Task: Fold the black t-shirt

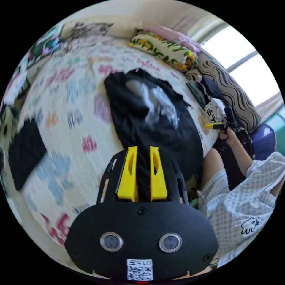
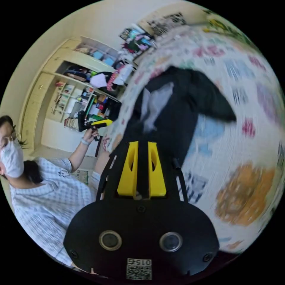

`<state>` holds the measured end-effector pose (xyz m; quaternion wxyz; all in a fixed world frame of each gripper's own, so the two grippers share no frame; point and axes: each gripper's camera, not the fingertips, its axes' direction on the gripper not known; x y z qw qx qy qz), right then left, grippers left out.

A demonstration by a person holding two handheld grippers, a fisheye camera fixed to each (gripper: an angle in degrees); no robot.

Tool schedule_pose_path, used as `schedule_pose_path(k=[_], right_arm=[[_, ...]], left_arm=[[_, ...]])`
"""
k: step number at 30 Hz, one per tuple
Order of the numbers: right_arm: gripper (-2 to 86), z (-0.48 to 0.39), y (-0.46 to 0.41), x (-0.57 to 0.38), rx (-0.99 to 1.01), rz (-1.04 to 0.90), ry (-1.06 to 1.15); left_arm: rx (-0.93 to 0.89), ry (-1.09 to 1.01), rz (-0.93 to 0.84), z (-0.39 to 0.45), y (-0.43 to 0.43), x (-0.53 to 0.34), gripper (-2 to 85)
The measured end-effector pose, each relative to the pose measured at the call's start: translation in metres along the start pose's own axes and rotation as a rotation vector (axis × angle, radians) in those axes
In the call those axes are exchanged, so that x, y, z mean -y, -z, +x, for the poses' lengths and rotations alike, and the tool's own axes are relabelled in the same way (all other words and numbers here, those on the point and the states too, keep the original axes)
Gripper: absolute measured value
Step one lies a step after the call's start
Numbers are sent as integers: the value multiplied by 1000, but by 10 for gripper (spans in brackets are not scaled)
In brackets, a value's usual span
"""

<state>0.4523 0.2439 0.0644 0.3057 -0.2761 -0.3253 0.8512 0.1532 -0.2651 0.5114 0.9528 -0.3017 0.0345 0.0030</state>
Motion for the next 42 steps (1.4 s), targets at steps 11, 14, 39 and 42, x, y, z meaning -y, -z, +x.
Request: schedule_pose_path(k=[11, 14, 39, 42], right_arm=[[75, 90, -3, -62, -191, -214, -326], [16, 105, 9, -52, -247, -267, -311], [-5, 96, 300, 7, 86, 288, -95], [-5, 42, 361, 68, 9, 378, 5]], left_arm=[[17, 185, -217, -85, -89, -70, 84], [-154, 198, -131, -111, -80, -80, 26], [-774, 227, 493, -212, 48, -12, -5], [-720, 125, 628, -182, 128, 47, -4]])
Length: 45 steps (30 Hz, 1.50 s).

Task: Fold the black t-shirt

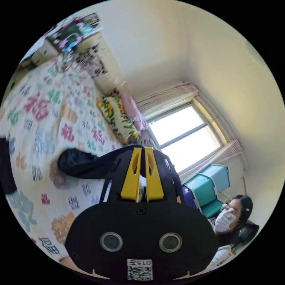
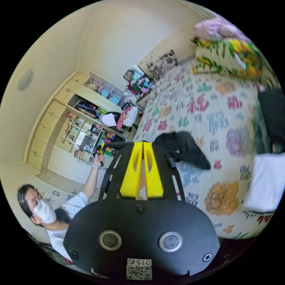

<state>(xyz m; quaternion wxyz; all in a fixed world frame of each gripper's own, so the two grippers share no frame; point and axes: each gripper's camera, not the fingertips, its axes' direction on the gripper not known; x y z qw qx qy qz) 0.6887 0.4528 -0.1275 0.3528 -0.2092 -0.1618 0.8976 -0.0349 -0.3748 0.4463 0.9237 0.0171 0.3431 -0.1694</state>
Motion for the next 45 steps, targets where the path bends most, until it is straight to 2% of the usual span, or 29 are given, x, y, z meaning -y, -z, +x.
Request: schedule_pose_path(k=[2, 5, 9, 12, 15, 18, 20, 22, 25, 28, 34, 39, 42, 45], right_arm=[[-5, -35, 24, 29, -39, 49, 61], [-5, -82, 58, 43, -35, 105, 175], [-5, -103, 78, 6, 5, 75, 309], [-5, -86, 70, -51, 60, 15, 336], [-5, -40, 39, -115, 74, -88, 246], [-5, 31, -15, -181, 56, -221, 45], [-5, 73, -49, -218, 28, -291, -86], [-4, 119, -91, -258, -36, -408, -224], [-3, 153, -135, -294, -151, -545, -304], [-2, 168, -168, -318, -277, -683, -307], [2, 180, -178, -329, -260, -534, -333], [5, 192, -206, -339, -228, -520, -351], [4, 186, -231, -344, -226, -518, -321], [2, 165, -259, -342, -212, -493, -222]], left_arm=[[-7, -125, 17, 57, 3, 32, -4], [-9, -256, -7, 108, 14, 33, -3], [0, -321, -102, 120, 22, -11, -3], [11, -291, -188, 92, 24, -76, -3], [47, -151, -284, 33, 18, -152, -2], [59, 96, -355, -42, 2, -233, -2], [147, 256, -423, -89, -12, -292, 0], [232, 349, -479, -113, -20, -328, 1], [382, 427, -535, -124, -27, -366, 3], [459, 425, -559, -110, -33, -383, 13], [553, 307, -555, -70, -75, -385, 53], [479, 339, -650, -73, -153, -400, 59], [557, 344, -771, -72, -194, -409, 49], [729, 353, -924, -70, -225, -421, 8]])
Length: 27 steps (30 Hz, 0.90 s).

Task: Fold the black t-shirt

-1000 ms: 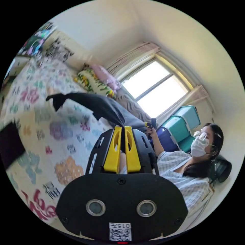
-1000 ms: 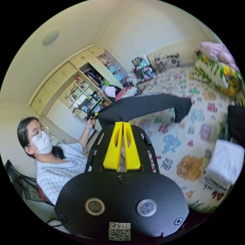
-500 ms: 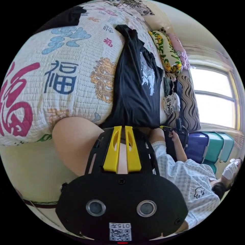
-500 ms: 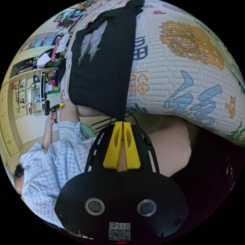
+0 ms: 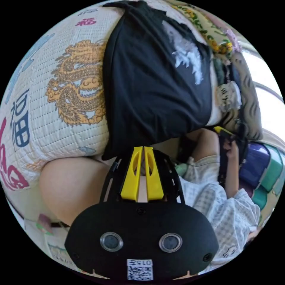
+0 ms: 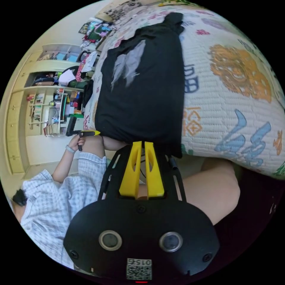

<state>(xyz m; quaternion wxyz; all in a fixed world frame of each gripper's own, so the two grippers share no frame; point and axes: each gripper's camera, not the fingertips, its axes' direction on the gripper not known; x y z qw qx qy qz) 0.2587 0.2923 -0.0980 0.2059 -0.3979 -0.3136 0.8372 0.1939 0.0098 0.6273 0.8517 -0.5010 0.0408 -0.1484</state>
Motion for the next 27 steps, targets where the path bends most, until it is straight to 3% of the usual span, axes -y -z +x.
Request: schedule_pose_path(k=[3, 7, 9, 11, 14, 16, 20, 27], right_arm=[[-3, -20, -34, 14, -126, -17, 29], [-5, -15, -111, 24, -360, -193, -61], [-5, -18, -130, 19, -391, -211, -64], [-6, -28, -133, 13, -452, -159, -39], [-5, -45, -121, 4, -543, 15, -17], [-3, -50, -113, 0, -562, 149, -31], [0, -41, -132, 8, -530, 132, -74], [-2, -62, -174, 1, -714, 148, -9]], left_arm=[[141, 26, -127, 23, -24, 8, -5], [220, 10, -202, 59, -42, 11, -7], [240, -47, -147, 83, -36, 4, -6], [361, -144, 51, 124, -16, -15, -1], [522, -201, 309, 171, 2, -36, 16], [551, -178, 325, 182, -4, -31, 22], [460, -170, 16, 189, -46, 5, 4], [529, -160, -142, 211, -79, 15, -7]])
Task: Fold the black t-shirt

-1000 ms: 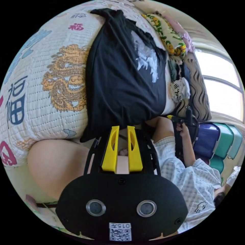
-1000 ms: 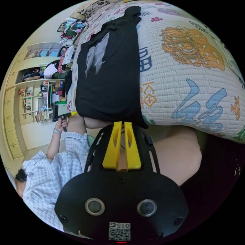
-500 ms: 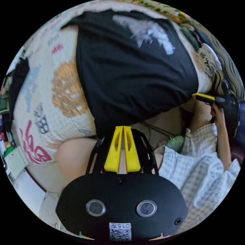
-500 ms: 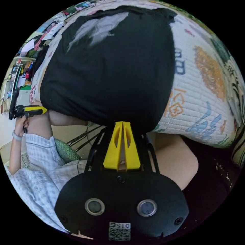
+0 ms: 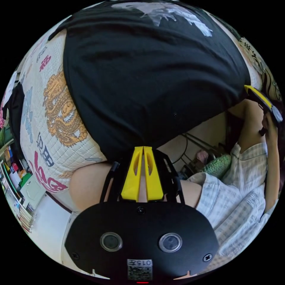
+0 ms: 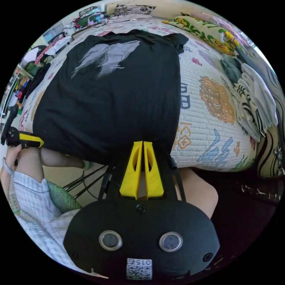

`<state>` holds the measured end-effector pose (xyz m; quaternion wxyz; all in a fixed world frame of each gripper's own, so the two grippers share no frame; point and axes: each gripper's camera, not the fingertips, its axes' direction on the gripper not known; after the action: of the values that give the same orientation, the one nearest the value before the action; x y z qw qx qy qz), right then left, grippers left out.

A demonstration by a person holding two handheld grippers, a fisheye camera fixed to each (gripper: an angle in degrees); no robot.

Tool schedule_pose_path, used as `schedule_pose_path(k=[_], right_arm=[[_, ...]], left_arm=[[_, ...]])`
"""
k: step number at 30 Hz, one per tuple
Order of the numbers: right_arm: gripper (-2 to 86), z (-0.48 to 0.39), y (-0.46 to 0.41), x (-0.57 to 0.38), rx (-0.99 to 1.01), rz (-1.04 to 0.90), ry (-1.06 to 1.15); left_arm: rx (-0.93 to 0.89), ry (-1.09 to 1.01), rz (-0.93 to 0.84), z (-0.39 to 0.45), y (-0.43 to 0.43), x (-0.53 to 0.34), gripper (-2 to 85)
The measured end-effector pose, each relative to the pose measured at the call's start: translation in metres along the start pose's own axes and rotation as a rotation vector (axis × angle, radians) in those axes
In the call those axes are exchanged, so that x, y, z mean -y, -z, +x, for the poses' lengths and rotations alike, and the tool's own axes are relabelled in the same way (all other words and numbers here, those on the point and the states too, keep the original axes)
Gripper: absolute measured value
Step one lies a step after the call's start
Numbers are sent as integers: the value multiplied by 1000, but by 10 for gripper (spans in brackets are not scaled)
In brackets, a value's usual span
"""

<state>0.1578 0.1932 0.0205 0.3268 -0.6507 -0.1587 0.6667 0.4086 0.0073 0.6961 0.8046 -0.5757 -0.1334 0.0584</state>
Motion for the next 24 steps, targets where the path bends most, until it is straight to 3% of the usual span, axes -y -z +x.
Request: schedule_pose_path(k=[7, 14, 24], right_arm=[[-4, -37, -2, -4, -240, 23, 59], [-5, -22, 34, -2, -164, 73, -36], [-6, 52, 152, 18, -37, 376, -146]], left_arm=[[62, -30, 73, 37, 20, -8, -9], [97, -19, 372, 62, 74, -34, -9], [-47, -131, 734, 97, 164, 13, 2]])
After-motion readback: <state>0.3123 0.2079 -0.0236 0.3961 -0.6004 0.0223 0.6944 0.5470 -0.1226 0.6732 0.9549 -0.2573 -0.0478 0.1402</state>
